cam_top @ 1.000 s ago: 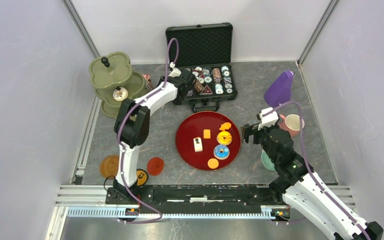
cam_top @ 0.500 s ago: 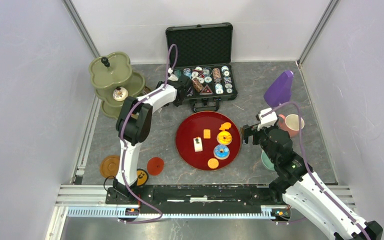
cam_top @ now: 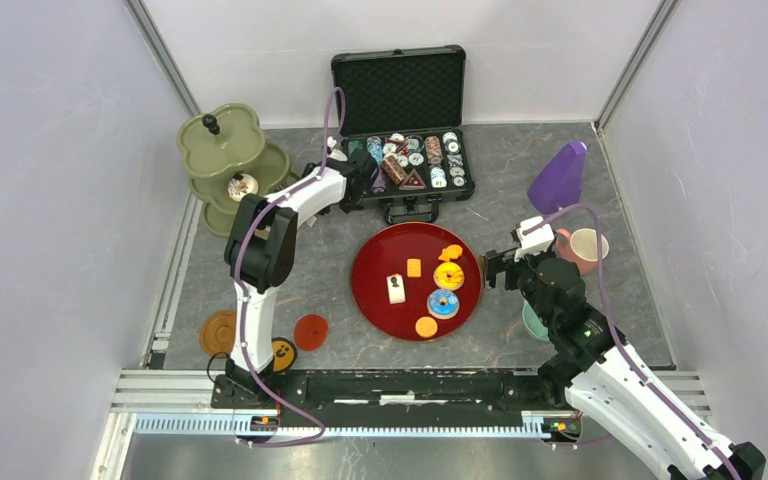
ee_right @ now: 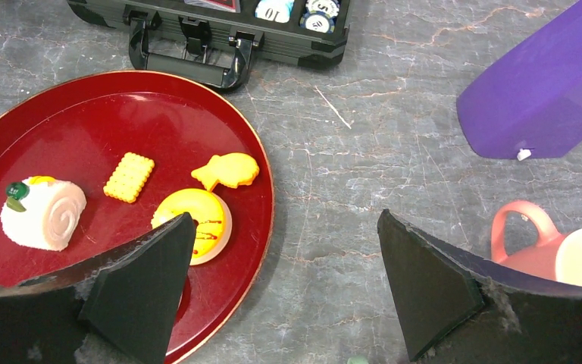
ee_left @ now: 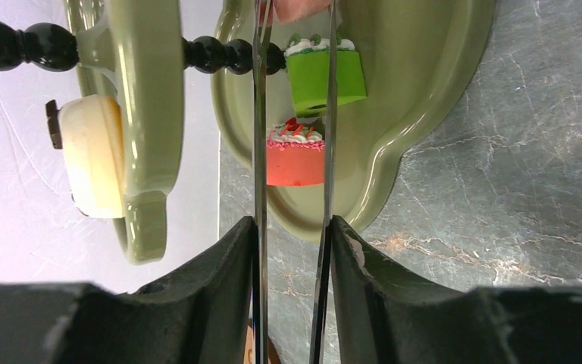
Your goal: Serve the afternoon tea
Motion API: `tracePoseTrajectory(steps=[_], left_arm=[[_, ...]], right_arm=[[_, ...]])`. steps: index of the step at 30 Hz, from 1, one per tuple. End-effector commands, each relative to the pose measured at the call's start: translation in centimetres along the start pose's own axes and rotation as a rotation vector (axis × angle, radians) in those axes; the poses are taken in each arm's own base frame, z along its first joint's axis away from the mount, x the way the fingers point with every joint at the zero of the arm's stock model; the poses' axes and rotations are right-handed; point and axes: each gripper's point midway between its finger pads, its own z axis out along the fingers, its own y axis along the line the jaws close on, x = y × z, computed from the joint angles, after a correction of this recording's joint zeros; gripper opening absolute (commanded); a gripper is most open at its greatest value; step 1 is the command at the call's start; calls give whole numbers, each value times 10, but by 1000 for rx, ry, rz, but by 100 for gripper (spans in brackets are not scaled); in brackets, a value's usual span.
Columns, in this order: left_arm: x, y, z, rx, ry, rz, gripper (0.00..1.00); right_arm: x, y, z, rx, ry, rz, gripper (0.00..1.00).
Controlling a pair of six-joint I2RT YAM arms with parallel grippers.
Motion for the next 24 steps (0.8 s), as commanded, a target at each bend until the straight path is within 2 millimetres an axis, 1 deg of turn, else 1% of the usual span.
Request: tracePoseTrajectory(steps=[1,5,8,12,16,20,24], left_arm=[[-11,31,-10,-44,-37,-116,48],[-13,31,-10,-47,-35,-114,57],[-15,32,-11,-40,-36,-121,59],[-16,35,-18,-12,-45,-139,60],[-19,46,-24,-20,-63,-170,58],[-23,58,-24,-52,-75,-190,56],[-20,60,-24,-56,-73,-193,55]], right_arm=[[-13,4,2,-13,-52,19,98],[-12,4,2,-15,-49,18,98],[-11,4,1,-14,-48,18,98],[-11,4,2,-13,-48,19,98],[-9,4,2,-14,-44,19,98],[-9,4,2,-12,-42,20,98],[-9,3,1,-8,-42,21,98]])
